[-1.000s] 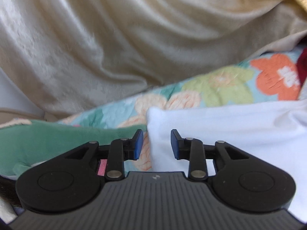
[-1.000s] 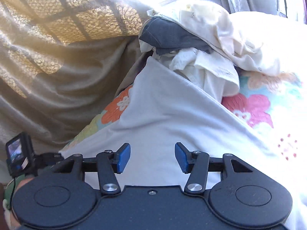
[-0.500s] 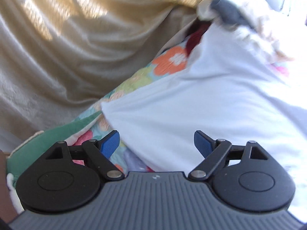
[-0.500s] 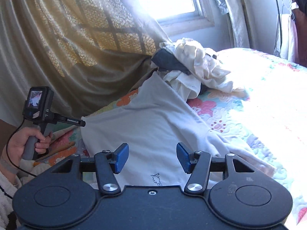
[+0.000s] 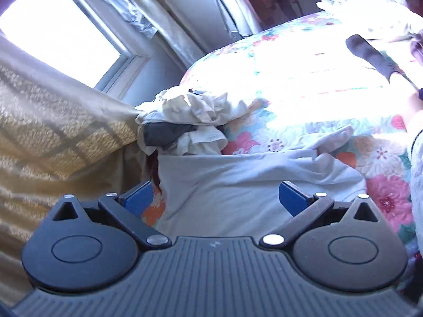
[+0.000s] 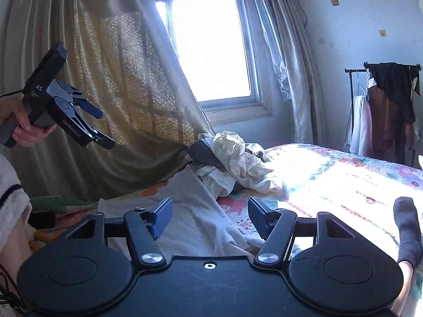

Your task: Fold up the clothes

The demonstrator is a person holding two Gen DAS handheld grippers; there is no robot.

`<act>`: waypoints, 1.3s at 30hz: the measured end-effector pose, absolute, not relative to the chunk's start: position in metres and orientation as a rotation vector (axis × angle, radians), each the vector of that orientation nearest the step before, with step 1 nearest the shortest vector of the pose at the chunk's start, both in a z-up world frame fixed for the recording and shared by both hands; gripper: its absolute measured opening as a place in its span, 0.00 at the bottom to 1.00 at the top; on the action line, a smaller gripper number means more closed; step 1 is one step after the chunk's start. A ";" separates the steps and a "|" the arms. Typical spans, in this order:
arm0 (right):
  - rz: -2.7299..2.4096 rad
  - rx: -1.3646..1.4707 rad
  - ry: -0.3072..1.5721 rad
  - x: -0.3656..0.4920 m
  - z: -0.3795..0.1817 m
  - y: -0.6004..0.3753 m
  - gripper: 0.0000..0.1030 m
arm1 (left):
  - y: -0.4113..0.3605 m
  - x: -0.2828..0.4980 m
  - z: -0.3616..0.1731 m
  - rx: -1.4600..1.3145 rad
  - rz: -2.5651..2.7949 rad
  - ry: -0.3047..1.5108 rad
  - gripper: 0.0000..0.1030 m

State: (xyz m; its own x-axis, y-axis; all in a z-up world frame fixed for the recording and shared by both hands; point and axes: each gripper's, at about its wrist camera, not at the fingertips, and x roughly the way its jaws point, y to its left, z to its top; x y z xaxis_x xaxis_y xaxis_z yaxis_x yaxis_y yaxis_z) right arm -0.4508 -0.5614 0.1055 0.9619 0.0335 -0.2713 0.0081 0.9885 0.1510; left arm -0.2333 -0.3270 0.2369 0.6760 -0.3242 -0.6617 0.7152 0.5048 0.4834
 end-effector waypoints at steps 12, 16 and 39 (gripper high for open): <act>0.147 0.332 0.291 -0.408 0.066 -0.588 0.66 | -0.239 -0.320 0.133 0.577 -0.360 0.590 1.00; 0.229 0.383 0.391 -0.387 0.044 -0.570 0.66 | -0.173 -0.324 0.065 0.445 -0.287 0.879 1.00; 0.724 0.285 1.041 -0.315 -0.114 -0.366 0.18 | -0.099 -0.293 -0.026 0.134 -0.379 0.952 0.97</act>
